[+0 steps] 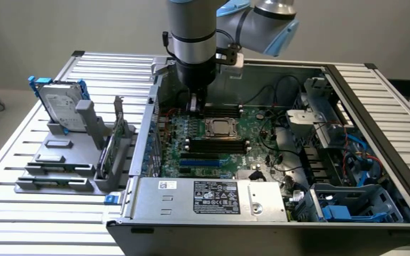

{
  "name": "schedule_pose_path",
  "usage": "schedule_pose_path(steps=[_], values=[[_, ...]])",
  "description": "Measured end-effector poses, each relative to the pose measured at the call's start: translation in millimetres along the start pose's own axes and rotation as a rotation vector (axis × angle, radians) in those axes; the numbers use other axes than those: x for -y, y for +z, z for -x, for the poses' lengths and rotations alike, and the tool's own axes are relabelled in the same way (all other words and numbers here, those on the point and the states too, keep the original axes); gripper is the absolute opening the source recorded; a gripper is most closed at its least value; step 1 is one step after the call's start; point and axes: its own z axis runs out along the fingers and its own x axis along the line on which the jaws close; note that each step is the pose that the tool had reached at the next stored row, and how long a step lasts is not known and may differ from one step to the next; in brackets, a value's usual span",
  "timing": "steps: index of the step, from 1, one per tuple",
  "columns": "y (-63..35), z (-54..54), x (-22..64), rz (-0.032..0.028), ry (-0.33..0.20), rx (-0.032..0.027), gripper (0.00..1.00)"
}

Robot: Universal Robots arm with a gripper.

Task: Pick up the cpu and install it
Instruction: 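Install the first cpu locking lever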

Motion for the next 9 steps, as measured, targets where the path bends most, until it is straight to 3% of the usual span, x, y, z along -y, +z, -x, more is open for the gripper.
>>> schedule_pose_path(steps=[3,9], values=[[0.0,-0.2,-0.1,-0.0022,-0.025,0.0054,0.11],[0.0,-0.1,0.0,-0.0021,-0.025,0.0053,0.11]])
